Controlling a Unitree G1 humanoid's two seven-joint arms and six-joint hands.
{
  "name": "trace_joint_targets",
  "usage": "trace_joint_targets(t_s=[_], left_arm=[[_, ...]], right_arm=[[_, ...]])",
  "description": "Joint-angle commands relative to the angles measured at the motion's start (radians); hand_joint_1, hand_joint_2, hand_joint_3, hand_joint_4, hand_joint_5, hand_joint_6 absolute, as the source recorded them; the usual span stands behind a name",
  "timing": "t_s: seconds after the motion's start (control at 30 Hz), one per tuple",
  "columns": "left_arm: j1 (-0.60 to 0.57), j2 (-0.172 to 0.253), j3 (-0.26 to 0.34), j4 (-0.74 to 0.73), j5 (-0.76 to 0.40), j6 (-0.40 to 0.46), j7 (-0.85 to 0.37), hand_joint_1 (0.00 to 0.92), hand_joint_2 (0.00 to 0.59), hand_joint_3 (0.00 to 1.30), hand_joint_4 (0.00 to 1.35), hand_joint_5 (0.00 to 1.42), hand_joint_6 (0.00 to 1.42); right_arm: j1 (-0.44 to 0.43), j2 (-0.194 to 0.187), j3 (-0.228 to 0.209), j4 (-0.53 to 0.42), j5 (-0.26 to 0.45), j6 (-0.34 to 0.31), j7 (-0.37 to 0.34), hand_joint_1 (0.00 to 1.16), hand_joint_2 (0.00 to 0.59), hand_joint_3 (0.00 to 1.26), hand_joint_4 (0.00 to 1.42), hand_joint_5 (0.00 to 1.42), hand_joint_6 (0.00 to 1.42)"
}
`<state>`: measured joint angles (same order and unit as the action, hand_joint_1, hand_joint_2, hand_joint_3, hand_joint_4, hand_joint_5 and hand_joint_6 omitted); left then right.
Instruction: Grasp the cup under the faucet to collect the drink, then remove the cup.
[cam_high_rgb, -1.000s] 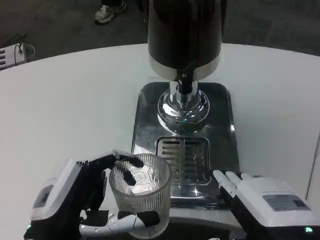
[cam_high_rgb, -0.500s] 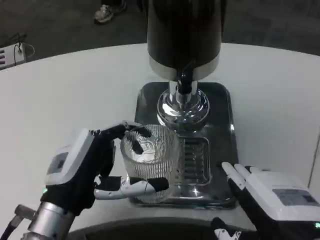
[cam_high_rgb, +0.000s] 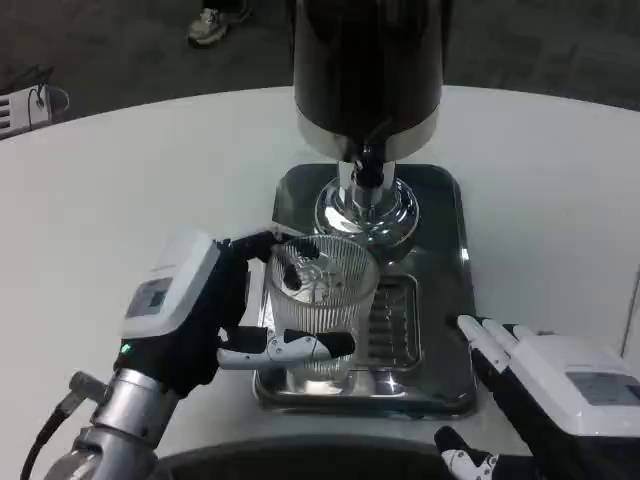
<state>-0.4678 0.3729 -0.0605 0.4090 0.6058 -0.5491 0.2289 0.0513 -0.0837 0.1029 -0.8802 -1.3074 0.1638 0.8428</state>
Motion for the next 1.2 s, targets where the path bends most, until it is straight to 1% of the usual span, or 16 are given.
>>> trace_joint_targets(t_s=[0.03, 0.23, 0.43, 0.6, 0.73, 0.8, 0.87, 0.93, 1.03, 1.1, 1.13, 1.2], left_arm=[[-0.056, -0.005, -0.039, 0.054, 0.029, 0.018, 0.050, 0.483, 0.001, 0.97, 1.11, 1.34, 1.42], [-0.127, 0.005, -0.101, 0.160, 0.079, 0.023, 0.114, 0.483, 0.001, 0.97, 1.11, 1.34, 1.42], [-0.191, -0.003, -0.154, 0.277, 0.097, 0.023, 0.185, 0.487, 0.002, 0.97, 1.11, 1.34, 1.42], [-0.222, -0.008, -0.192, 0.323, 0.099, 0.028, 0.227, 0.485, 0.000, 0.97, 1.11, 1.34, 1.42], [-0.240, -0.014, -0.210, 0.348, 0.093, 0.030, 0.242, 0.484, 0.000, 0.96, 1.11, 1.33, 1.42], [-0.247, -0.014, -0.215, 0.353, 0.090, 0.035, 0.242, 0.481, 0.000, 0.93, 1.06, 1.30, 1.42], [-0.251, -0.015, -0.215, 0.355, 0.084, 0.044, 0.234, 0.464, 0.000, 0.89, 1.00, 1.24, 1.42], [-0.255, -0.015, -0.212, 0.355, 0.072, 0.055, 0.219, 0.418, 0.000, 0.82, 0.89, 1.18, 1.42], [-0.257, -0.011, -0.213, 0.346, 0.065, 0.071, 0.207, 0.333, 0.003, 0.77, 0.82, 1.15, 1.42], [-0.258, -0.009, -0.213, 0.338, 0.065, 0.083, 0.198, 0.284, 0.018, 0.74, 0.78, 1.13, 1.42], [-0.258, -0.009, -0.213, 0.335, 0.064, 0.089, 0.192, 0.241, 0.025, 0.73, 0.75, 1.13, 1.42], [-0.258, -0.010, -0.211, 0.334, 0.054, 0.097, 0.175, 0.197, 0.039, 0.72, 0.72, 1.12, 1.42]], right_arm=[[0.014, -0.006, -0.009, -0.024, 0.017, 0.002, 0.011, 0.52, 0.478, 0.00, 0.00, 0.00, 0.00], [0.025, -0.015, -0.025, -0.031, 0.038, 0.007, 0.019, 0.52, 0.478, 0.00, 0.00, 0.00, 0.00], [0.048, -0.023, -0.042, -0.050, 0.060, 0.012, 0.024, 0.52, 0.478, 0.00, 0.00, 0.00, 0.00], [0.070, -0.029, -0.048, -0.062, 0.070, 0.012, 0.026, 0.52, 0.478, 0.00, 0.00, 0.00, 0.00], [0.080, -0.034, -0.056, -0.067, 0.079, 0.013, 0.025, 0.52, 0.478, 0.00, 0.00, 0.00, 0.00], [0.083, -0.037, -0.059, -0.070, 0.083, 0.015, 0.024, 0.52, 0.478, 0.00, 0.00, 0.00, 0.00], [0.085, -0.040, -0.060, -0.071, 0.086, 0.016, 0.026, 0.52, 0.478, 0.00, 0.00, 0.00, 0.00], [0.086, -0.041, -0.061, -0.071, 0.090, 0.018, 0.028, 0.52, 0.478, 0.00, 0.00, 0.00, 0.00], [0.086, -0.043, -0.061, -0.071, 0.093, 0.020, 0.029, 0.52, 0.478, 0.00, 0.00, 0.00, 0.00], [0.084, -0.043, -0.060, -0.069, 0.098, 0.024, 0.031, 0.52, 0.478, 0.00, 0.00, 0.00, 0.00], [0.081, -0.044, -0.060, -0.067, 0.102, 0.026, 0.034, 0.52, 0.478, 0.00, 0.00, 0.00, 0.00], [0.076, -0.045, -0.060, -0.061, 0.112, 0.034, 0.042, 0.52, 0.478, 0.00, 0.00, 0.00, 0.00]])
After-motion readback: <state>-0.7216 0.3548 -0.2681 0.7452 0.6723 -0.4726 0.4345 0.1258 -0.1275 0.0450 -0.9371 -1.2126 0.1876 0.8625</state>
